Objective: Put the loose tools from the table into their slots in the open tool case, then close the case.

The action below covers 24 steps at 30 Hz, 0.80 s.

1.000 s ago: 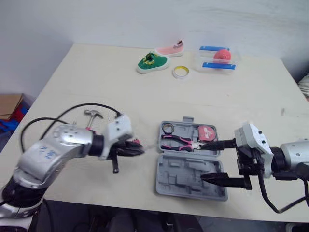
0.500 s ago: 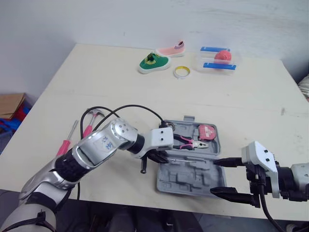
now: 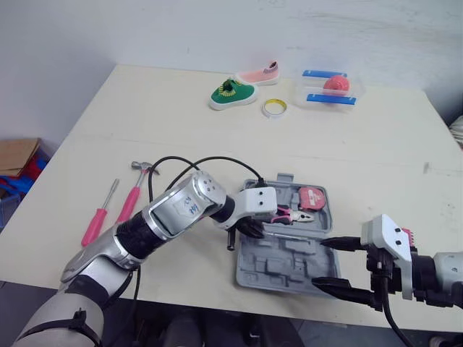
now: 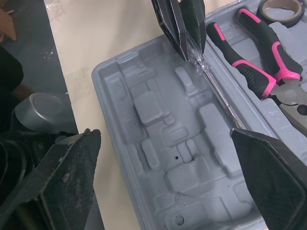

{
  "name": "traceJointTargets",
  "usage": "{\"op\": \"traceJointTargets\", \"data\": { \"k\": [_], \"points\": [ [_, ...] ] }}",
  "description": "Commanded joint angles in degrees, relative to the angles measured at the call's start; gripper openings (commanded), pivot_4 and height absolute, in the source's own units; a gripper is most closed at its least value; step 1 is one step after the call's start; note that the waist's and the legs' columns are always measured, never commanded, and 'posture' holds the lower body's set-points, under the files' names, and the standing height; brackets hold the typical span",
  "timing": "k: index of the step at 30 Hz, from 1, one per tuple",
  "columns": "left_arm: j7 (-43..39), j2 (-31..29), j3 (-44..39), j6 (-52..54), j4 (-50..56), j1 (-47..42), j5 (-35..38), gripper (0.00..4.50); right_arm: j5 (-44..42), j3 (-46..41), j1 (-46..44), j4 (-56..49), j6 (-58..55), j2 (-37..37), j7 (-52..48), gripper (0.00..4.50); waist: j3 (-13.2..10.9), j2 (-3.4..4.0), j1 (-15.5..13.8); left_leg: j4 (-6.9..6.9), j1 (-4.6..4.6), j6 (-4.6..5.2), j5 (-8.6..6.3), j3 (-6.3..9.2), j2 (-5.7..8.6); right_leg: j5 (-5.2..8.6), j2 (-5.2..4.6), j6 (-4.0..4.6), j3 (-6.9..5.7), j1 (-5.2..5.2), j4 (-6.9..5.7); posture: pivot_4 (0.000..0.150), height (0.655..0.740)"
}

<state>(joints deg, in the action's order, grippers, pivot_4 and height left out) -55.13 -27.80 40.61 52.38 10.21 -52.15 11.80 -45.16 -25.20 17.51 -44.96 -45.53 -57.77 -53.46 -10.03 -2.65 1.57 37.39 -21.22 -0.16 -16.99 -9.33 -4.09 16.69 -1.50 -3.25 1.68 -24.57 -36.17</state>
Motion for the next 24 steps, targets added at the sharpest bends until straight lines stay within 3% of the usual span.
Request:
{"op": "traceJointTargets", "data": {
  "k": [1,21,24],
  "points": [
    [-0.75,2.02,0.15,-1.67,-0.55,-1.18,-1.24,0.02,1.13,-0.92,0.89,-1.54,0.82,1.08,1.88,4.50,0.00,0.00,-0.02,0.00,-0.01,0.00,0.00,0.00,0.00,0.00,-0.01,0.00,0.00,0.00,0.00,0.150,0.7304],
    [-3.69,3.42,2.04,-7.30,-4.20,0.09,-8.39,0.02,0.13,-2.18,2.57,-2.80,0.99,2.55,4.28,4.50,0.00,0.00,-0.01,0.02,0.01,0.11,-0.02,0.28,0.17,-0.02,-0.03,-0.05,0.00,0.04,-0.05,0.150,0.7304],
    [-3.75,3.39,0.80,-6.70,-3.52,0.26,-8.29,1.29,-0.04,-2.43,2.72,-2.79,1.01,2.43,4.25,4.50,0.00,0.00,0.00,0.01,0.00,0.14,-0.03,0.29,0.19,-0.03,-0.04,-0.05,0.00,0.04,-0.05,0.150,0.7304]
  ]
}}
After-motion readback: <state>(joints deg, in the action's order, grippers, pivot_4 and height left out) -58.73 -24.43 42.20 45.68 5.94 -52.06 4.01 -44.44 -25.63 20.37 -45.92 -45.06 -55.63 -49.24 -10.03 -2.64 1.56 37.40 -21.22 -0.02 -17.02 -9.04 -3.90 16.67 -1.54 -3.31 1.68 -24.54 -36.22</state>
